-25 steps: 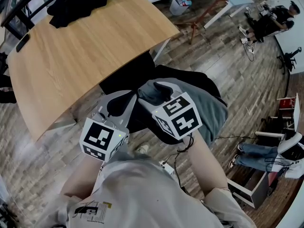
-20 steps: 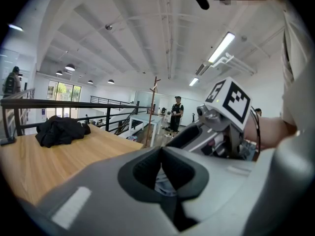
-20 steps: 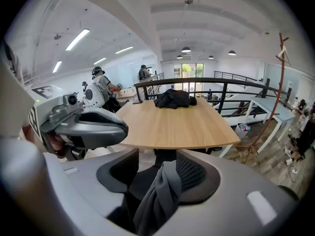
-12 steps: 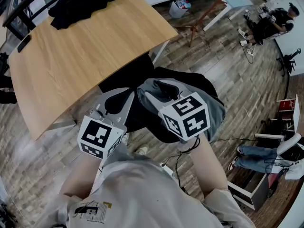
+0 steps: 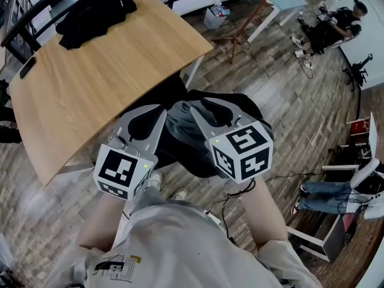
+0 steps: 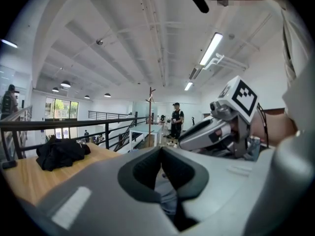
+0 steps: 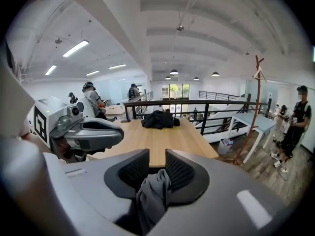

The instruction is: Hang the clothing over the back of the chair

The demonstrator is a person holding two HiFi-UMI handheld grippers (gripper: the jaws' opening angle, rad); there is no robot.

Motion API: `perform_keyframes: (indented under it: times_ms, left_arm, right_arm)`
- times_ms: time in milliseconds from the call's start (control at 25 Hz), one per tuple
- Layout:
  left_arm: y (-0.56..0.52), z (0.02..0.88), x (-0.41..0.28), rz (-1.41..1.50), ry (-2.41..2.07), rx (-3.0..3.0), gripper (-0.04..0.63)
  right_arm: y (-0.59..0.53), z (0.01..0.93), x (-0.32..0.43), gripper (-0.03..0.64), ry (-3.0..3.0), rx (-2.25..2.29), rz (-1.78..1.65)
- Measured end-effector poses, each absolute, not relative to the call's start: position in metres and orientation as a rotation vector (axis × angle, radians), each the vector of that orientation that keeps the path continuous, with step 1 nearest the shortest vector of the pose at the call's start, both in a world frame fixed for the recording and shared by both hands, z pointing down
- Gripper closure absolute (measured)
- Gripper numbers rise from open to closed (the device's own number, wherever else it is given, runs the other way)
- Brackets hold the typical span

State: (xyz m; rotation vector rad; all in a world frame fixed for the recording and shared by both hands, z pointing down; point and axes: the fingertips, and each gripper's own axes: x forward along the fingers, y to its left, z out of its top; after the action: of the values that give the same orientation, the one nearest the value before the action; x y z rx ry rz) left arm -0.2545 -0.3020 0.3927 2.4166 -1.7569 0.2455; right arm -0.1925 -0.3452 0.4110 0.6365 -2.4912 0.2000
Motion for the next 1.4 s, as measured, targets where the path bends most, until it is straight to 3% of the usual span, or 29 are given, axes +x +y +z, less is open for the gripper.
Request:
perform_keyframes:
  times_ms: [760, 1400]
  left_arm:
    - [-0.290, 0.301, -0.213, 0.204, -1.852, 2.607, 0.594]
    - [-0.245, 0.279, -0.120, 0.220, -1.645, 2.796, 0.594]
  right_arm:
    - [-0.329, 0.279, -0.080, 0.614, -2.796, 1.092, 0.041]
    - [-0.275, 0.274, 0.000, 0.618, -2.797, 1.235, 0.016]
